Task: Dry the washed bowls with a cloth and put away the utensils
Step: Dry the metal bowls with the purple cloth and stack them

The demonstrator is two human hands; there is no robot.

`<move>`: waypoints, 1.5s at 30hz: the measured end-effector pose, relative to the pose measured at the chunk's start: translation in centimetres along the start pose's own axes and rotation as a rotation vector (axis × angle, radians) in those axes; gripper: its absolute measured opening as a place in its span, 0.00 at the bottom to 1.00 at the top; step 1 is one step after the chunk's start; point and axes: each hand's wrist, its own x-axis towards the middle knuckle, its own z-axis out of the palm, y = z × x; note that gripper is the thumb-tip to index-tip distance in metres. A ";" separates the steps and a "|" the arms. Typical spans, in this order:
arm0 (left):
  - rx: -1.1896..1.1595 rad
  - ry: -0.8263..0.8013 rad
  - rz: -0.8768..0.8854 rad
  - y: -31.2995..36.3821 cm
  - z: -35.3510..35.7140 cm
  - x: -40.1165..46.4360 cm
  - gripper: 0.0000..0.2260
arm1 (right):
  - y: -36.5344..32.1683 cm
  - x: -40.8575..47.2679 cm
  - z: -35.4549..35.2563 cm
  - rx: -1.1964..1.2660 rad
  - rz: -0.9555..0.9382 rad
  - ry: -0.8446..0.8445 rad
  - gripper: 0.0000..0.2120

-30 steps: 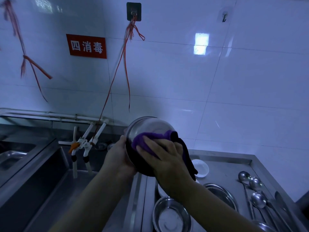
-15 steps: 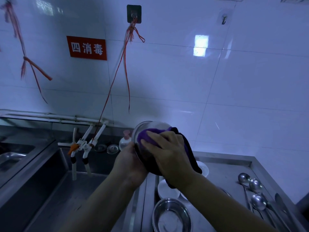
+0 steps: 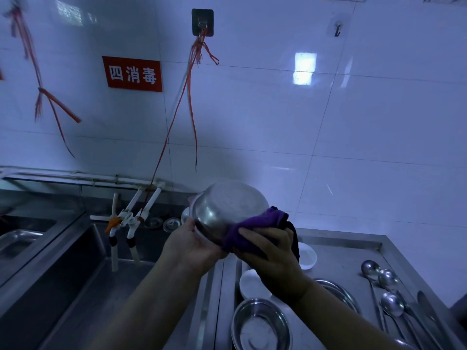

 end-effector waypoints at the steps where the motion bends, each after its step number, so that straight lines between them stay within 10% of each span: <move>1: -0.019 -0.019 0.001 0.1 0.1 -0.1 0.19 | 0.1 -0.1 -0.1 0.017 0.040 0.030 0.13; 14: -0.075 0.004 0.042 -1.1 0.5 0.6 0.19 | -2.9 1.6 -0.3 0.148 0.242 0.139 0.10; 28: 0.435 0.057 0.314 -0.5 -1.2 1.2 0.19 | 0.4 0.9 -3.1 0.599 0.720 0.284 0.12; 45: 1.206 0.303 0.617 -4.0 -2.1 3.9 0.22 | 4.3 0.2 -0.2 0.640 0.833 -0.130 0.14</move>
